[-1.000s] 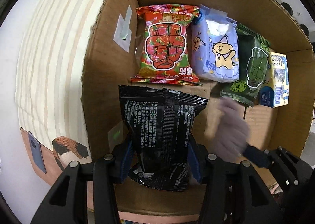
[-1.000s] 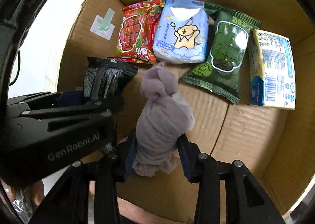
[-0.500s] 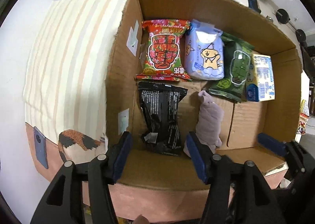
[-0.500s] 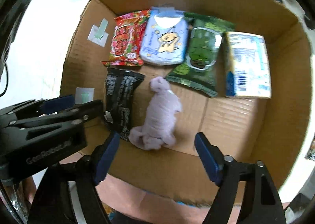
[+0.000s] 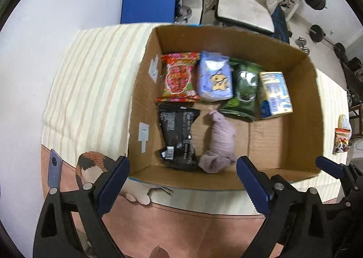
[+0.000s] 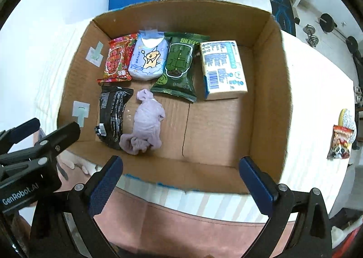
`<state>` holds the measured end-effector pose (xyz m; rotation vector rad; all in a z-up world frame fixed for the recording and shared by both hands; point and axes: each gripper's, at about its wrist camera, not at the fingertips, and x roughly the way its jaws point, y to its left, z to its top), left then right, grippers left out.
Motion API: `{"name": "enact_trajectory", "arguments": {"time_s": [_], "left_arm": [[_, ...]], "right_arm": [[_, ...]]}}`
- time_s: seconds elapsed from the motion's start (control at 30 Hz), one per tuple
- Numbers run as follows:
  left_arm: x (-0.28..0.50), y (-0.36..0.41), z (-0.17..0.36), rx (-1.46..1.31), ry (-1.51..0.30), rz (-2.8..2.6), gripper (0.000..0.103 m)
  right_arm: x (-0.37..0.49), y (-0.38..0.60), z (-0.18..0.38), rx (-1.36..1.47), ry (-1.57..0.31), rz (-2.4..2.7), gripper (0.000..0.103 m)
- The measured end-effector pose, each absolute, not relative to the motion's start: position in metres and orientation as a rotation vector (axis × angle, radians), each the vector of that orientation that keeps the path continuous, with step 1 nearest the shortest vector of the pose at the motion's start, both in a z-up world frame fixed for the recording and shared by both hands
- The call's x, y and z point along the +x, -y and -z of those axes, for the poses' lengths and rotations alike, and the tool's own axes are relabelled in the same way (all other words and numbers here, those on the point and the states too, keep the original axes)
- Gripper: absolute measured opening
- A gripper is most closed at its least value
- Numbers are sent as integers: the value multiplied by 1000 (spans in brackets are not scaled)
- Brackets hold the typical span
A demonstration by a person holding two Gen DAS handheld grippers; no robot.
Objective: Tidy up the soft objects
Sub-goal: 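Lower both items into the box and open both tools, then grasp the silver glitter pad with the left tool while the right grasps the orange panda bag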
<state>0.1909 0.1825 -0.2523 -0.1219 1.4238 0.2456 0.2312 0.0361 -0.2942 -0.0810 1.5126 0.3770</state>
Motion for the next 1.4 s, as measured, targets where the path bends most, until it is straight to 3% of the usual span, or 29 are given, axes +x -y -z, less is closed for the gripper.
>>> {"name": "enact_trajectory", "arguments": {"time_s": [0.27, 0.47, 0.73, 0.9, 1.0, 1.1, 1.17, 1.4], "left_arm": [[204, -110, 201, -47, -1323, -118, 96], [230, -26, 185, 41, -1274, -14, 96], [290, 96, 251, 150, -1341, -3, 96], [322, 146, 295, 209, -1394, -11, 96], [336, 165, 316, 254, -1415, -23, 96], [345, 176, 329, 283, -1435, -29, 96], [351, 182, 335, 290, -1449, -32, 96], [363, 211, 326, 195, -1491, 59, 96]], "right_arm": [[221, 22, 258, 61, -1438, -365, 103], [229, 135, 237, 143, -1377, -180, 103], [270, 298, 303, 184, -1439, 110, 103], [301, 328, 362, 153, -1507, 136, 100], [318, 331, 392, 127, -1540, 129, 93], [331, 334, 417, 99, -1577, 144, 78], [335, 337, 432, 89, -1614, 153, 51], [320, 361, 434, 223, -1625, 110, 44]]}}
